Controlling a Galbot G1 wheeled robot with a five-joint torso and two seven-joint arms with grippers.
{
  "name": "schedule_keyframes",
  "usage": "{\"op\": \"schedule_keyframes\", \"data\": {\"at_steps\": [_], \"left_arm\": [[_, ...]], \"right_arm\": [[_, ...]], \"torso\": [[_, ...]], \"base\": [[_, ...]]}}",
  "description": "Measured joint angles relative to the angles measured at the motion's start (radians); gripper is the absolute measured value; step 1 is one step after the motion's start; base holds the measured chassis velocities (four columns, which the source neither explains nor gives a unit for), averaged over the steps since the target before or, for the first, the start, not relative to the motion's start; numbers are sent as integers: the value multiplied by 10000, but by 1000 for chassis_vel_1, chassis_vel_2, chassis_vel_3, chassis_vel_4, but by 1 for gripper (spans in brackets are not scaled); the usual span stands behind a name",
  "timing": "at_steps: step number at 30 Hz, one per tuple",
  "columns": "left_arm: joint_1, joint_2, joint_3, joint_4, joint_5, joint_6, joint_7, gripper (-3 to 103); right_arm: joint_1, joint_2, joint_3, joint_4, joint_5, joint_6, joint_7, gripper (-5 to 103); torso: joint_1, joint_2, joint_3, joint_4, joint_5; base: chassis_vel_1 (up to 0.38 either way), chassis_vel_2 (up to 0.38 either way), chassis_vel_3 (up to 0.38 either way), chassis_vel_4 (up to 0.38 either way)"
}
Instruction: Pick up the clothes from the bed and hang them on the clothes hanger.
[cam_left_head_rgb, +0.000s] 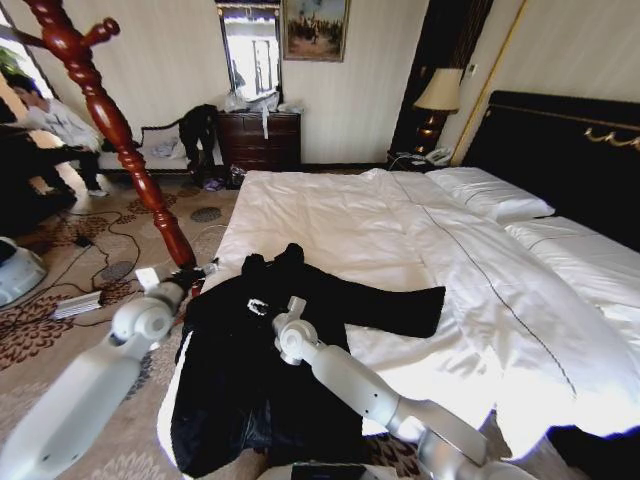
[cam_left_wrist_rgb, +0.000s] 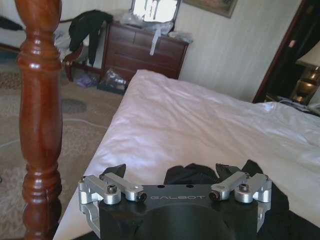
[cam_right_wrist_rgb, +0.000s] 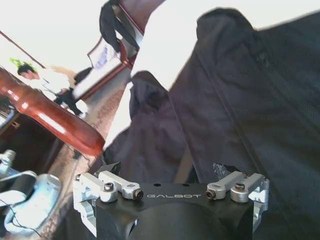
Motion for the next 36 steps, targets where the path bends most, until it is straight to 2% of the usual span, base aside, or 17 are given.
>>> {"op": "schedule_keyframes", "data": {"at_steps": [1, 4, 5, 7, 9, 13, 15, 17, 18, 20, 22, 24, 26, 28, 32, 34, 36], "left_arm": [[-72, -47, 79, 92, 4, 16, -33, 100], [-649, -395, 829, 780, 227, 22, -68, 100], [-649, -395, 829, 780, 227, 22, -68, 100], [-1204, -715, 1515, 1432, 586, -157, 8, 100], [-1867, -1209, 2219, 2211, 898, -416, 114, 100], [-2649, -1842, 2842, 2982, 1043, -607, 163, 100], [-3318, -2429, 3327, 3685, 1260, -694, 175, 98], [-3549, -2651, 3461, 3954, 1336, -725, 168, 97], [-3674, -2778, 3539, 4106, 1355, -731, 164, 101], [-4085, -3231, 3817, 4712, 1423, -731, 84, 97], [-4155, -3327, 3864, 4845, 1460, -731, 60, 97], [-4297, -3568, 3956, 5240, 1535, -729, -7, 93], [-4350, -3728, 3995, 5525, 1588, -722, -26, 84], [-4357, -3810, 4013, 5674, 1651, -720, -27, 84], [-4285, -3977, 4023, 5925, 1798, -732, -23, 61], [-4270, -4022, 4007, 5980, 1846, -772, -17, 61], [-4270, -4111, 3900, 6087, 1893, -865, 1, 51]], "right_arm": [[-31, -66, 67, 111, -2, 32, -12, 100], [-376, -582, 750, 958, -95, 170, -95, 100], [-376, -582, 750, 958, -95, 170, -95, 100], [-601, -871, 1274, 1365, -122, 209, -114, 100], [-773, -1043, 1699, 1597, -152, 273, -122, 100], [-947, -1114, 2003, 1740, -239, 362, -128, 100], [-1092, -1132, 2105, 1843, -311, 378, -129, 100], [-1141, -1132, 2122, 1864, -353, 378, -129, 100], [-1165, -1130, 2128, 1870, -376, 379, -129, 100], [-1214, -1105, 2155, 1873, -443, 379, -125, 100], [-1214, -1099, 2170, 1873, -447, 379, -122, 100], [-1209, -1096, 2197, 1873, -458, 377, -118, 100], [-1196, -1105, 2215, 1870, -461, 373, -118, 100], [-1195, -1114, 2220, 1866, -463, 371, -117, 100], [-1193, -1180, 2218, 1853, -472, 366, -116, 100], [-1193, -1190, 2209, 1849, -475, 364, -117, 100], [-1203, -1203, 2190, 1825, -489, 359, -119, 100]], "torso": [[0, 0, -1, 6, 0], [-3, 1, -2, -2, -1], [-3, 1, -2, -2, -1], [-1, 1, -1, -13, -1], [0, 0, -1, -12, -1], [0, 0, -1, -6, -1], [0, 0, -1, -9, 0], [0, 0, -1, -8, 1], [0, 0, -1, -7, 1], [0, 0, -1, -8, 0], [-1, 0, -1, -6, 0], [-1, 0, -1, -5, -1], [-2, 0, -1, -4, -1], [-2, 0, -2, -4, -1], [-2, 0, -2, -4, -3], [-3, 0, -2, -4, -3], [-3, 0, -2, -5, -3]], "base": [[0, 0, 0, 0], [0, 0, 0, 0], [0, 0, 0, 0], [0, 0, 0, 0], [0, 0, 0, 0], [0, 0, 0, 0], [0, 0, 0, 0], [0, 0, 0, 0], [0, 0, 0, 0], [0, 0, 0, 0], [0, 0, 0, 0], [0, 0, 0, 0], [0, 0, 0, 0], [0, 0, 0, 0], [0, 0, 0, 0], [0, 0, 0, 0], [0, 0, 0, 0]]}}
